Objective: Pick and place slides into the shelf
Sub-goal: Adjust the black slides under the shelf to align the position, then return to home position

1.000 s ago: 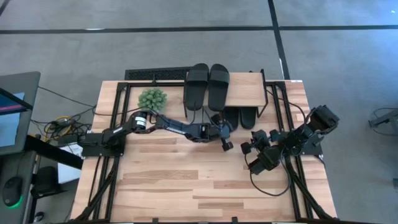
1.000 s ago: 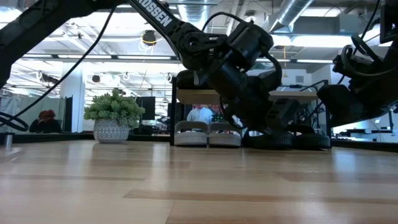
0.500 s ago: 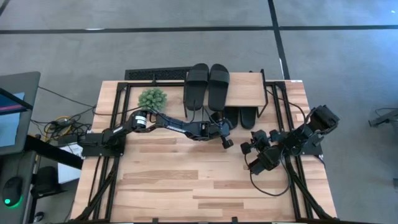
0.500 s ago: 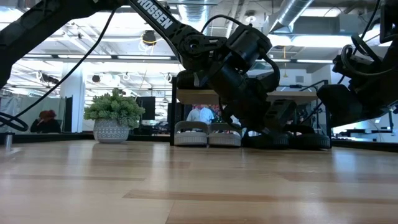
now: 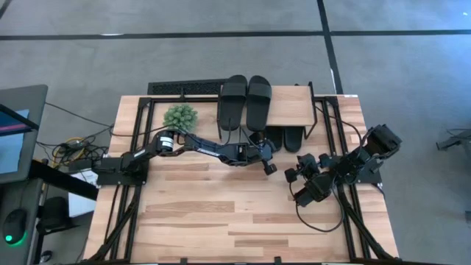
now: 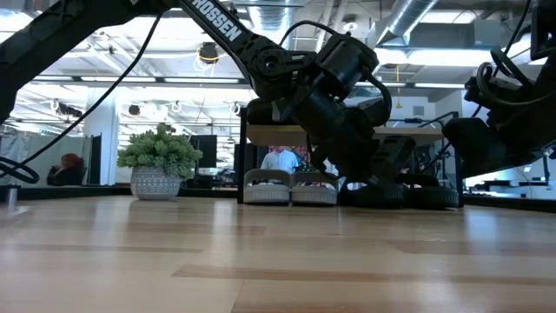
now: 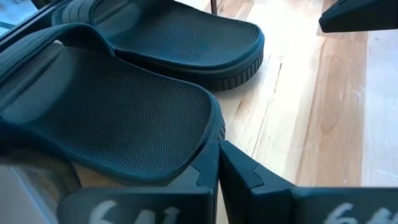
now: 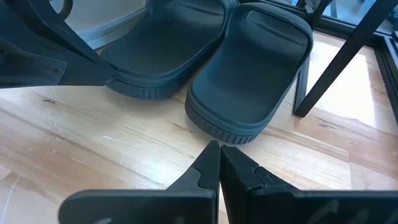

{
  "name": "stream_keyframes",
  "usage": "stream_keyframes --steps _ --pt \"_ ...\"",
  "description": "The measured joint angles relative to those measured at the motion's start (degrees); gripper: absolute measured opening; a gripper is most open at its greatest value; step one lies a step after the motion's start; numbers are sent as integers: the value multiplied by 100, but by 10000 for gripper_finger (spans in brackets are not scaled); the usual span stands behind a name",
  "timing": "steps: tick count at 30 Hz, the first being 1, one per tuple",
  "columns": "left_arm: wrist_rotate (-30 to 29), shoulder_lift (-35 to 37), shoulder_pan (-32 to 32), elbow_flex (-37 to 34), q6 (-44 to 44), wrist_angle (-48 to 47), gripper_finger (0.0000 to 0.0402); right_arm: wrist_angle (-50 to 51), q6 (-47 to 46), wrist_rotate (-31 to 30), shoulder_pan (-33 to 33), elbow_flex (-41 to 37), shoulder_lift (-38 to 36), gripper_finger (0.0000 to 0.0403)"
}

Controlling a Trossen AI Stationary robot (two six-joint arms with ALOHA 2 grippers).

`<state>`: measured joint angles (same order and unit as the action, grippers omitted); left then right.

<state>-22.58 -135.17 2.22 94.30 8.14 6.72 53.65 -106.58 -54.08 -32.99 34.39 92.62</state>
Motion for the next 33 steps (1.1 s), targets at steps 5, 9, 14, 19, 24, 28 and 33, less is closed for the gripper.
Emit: stream_keyframes --steps 5,9,14,19,24,28,33 --pt "8 0 3 0 13 -6 0 0 -1 0 0 0 0 0" --pt "21 0 4 0 18 -20 0 -2 -1 0 0 0 0 0" --pt "21 0 4 0 40 -19 0 -19 1 0 0 0 0 0" --pt "7 0 -27 0 44 -26 0 -35 1 2 0 0 0 0" --pt "-87 0 -149 0 44 -26 0 -35 3 0 0 0 0 0" --pt "-220 58 -290 0 44 -35 0 -35 4 0 0 0 0 0" --pt "-369 72 -393 157 33 -206 0 -33 4 2 -1 0 0 0"
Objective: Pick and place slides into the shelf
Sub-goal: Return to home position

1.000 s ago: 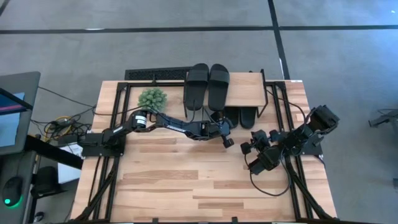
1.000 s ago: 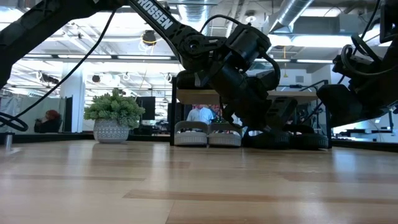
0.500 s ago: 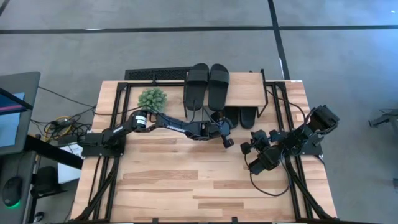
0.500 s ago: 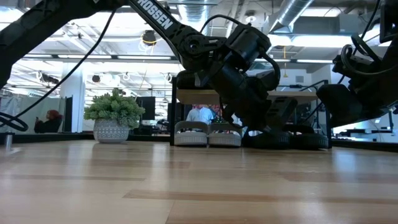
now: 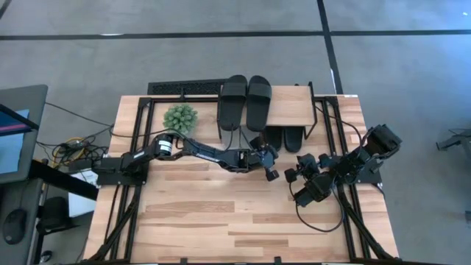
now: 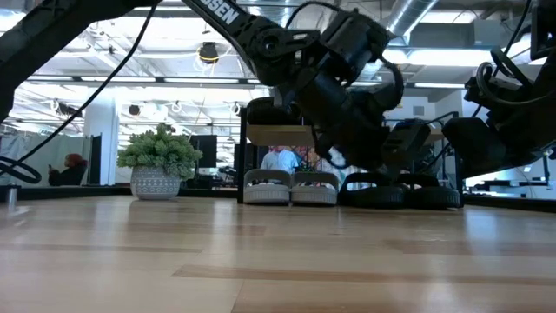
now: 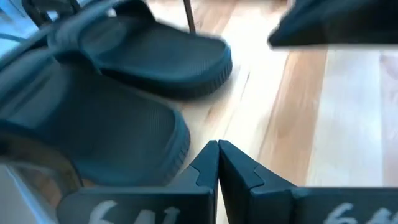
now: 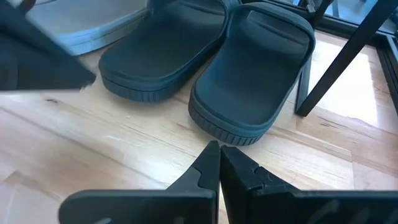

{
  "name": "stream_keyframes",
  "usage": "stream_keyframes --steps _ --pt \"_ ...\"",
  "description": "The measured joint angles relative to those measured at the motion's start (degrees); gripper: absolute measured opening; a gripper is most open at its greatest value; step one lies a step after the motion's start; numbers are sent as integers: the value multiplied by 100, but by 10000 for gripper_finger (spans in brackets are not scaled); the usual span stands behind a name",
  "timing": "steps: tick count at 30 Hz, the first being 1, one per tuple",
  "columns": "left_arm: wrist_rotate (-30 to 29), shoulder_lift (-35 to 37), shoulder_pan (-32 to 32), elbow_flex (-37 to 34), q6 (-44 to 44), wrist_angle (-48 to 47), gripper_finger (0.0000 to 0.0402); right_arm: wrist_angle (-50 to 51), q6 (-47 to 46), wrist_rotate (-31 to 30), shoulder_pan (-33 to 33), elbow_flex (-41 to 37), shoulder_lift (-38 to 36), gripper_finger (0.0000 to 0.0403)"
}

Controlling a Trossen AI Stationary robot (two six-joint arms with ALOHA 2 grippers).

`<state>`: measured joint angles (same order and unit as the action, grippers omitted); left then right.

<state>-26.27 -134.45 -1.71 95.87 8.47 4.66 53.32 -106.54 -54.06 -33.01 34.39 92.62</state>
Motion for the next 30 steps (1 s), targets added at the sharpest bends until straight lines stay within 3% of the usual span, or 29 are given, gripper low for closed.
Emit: stream_keyframes --steps 15,23,30 --pt "10 363 -357 964 -717 -1459 0 254 1 -261 -901 341 -72 0" --pt "34 1232 -505 973 -970 -2257 0 829 62 -771 -1520 489 -997 0" --pt "0 1976 -639 975 -1027 -2892 0 951 1111 -1222 -1771 612 -2239 0"
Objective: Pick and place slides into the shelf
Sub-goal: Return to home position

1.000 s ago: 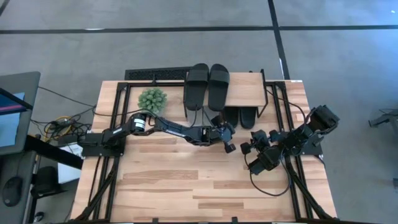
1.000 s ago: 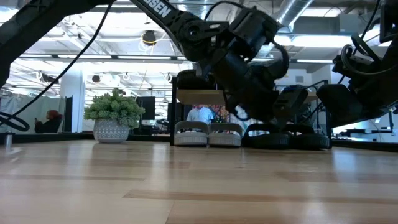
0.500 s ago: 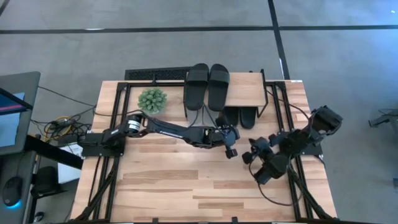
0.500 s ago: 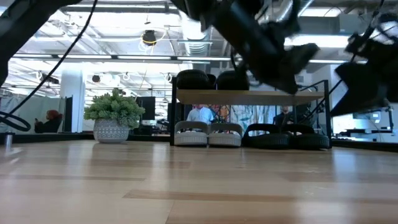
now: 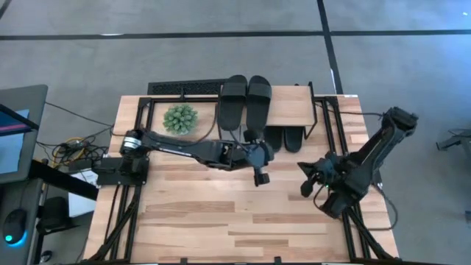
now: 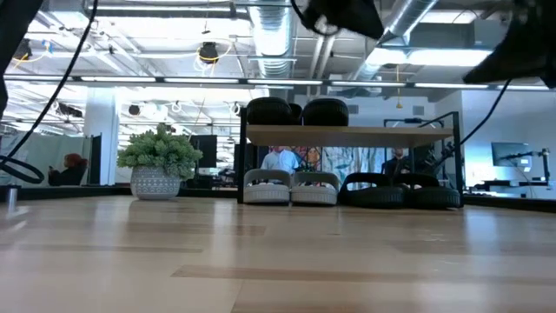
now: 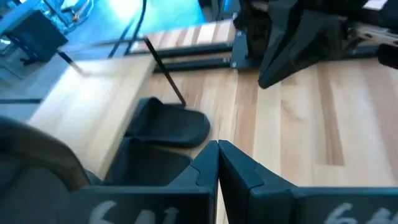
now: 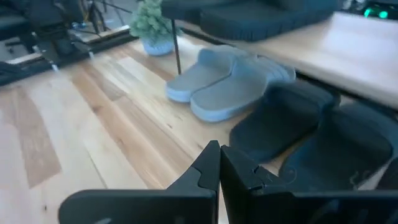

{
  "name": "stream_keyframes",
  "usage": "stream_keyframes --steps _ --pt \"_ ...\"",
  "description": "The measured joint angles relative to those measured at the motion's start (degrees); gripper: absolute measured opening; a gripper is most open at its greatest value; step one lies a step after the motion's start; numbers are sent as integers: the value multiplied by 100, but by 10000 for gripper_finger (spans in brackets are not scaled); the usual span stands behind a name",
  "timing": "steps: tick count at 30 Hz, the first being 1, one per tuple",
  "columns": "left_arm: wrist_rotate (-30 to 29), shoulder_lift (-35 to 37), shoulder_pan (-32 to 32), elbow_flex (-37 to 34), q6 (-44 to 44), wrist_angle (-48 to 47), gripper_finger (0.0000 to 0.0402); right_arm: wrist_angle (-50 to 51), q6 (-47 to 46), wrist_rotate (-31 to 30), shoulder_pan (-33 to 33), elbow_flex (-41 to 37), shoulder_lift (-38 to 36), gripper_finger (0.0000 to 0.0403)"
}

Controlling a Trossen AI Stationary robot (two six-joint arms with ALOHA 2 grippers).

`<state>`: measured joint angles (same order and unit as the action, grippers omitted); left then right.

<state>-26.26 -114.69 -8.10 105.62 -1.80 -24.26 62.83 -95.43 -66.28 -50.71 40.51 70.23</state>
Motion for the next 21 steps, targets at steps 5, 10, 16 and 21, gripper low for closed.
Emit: stream_keyframes --steps 5,10,16,21 --pt "-10 418 -123 0 186 -517 0 -55 1169 -46 10 182 -833 0" --pt "-217 813 -360 -2 334 -802 0 -283 2329 -74 8 412 -1547 0" --pt "-791 1256 -737 -4 201 -878 0 -1060 4176 -90 8 665 -2270 0" --pt "-1323 1624 -956 -4 194 -1087 0 -1581 5426 -76 8 870 -2754 0"
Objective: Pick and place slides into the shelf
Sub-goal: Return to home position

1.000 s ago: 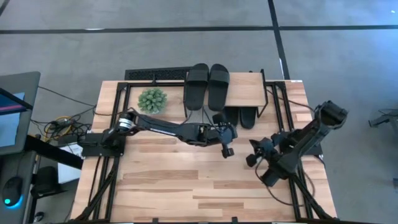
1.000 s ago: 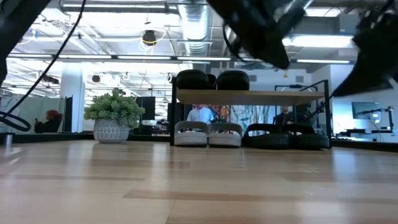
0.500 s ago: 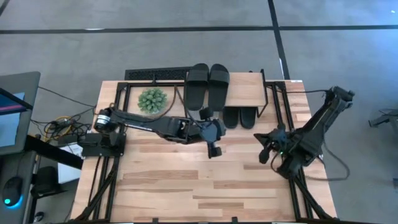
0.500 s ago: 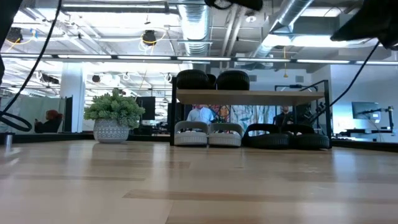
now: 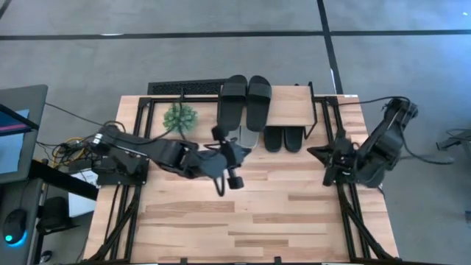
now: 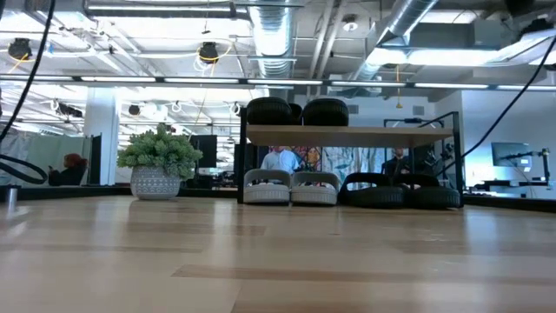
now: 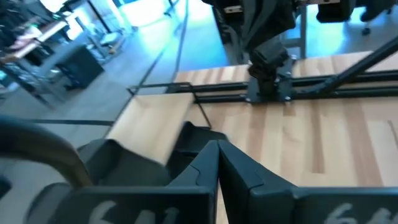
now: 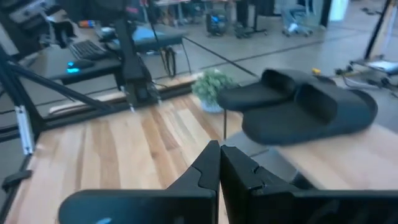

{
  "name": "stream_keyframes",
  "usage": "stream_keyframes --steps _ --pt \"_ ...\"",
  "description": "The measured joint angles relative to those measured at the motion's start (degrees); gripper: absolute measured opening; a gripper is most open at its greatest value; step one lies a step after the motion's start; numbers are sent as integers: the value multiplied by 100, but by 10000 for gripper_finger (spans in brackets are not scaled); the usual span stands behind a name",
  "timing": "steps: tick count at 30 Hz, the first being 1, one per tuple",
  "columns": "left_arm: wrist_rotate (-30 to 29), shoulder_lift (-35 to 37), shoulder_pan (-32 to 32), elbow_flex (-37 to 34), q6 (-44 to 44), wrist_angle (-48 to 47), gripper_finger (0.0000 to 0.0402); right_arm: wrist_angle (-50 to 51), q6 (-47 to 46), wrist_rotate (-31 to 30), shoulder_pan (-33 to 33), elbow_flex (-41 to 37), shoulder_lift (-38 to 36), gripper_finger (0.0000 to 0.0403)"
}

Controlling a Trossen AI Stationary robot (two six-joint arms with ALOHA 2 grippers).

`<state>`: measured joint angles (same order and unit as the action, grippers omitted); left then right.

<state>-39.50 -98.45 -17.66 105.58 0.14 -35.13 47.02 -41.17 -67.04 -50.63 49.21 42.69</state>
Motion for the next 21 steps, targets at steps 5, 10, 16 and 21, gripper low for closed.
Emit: stream_keyframes --steps 5,10,16,21 --pt "-349 406 -170 0 -14 -181 0 -273 940 134 2 219 -325 0" --pt "-423 862 -293 -4 -252 -235 0 -321 1483 430 2 454 -604 0" --pt "380 1489 -361 -4 -703 -237 0 -453 1841 1286 2 644 -918 0" --pt "1579 1933 -361 -82 -911 -71 0 -736 2094 2000 2 651 -1164 0"
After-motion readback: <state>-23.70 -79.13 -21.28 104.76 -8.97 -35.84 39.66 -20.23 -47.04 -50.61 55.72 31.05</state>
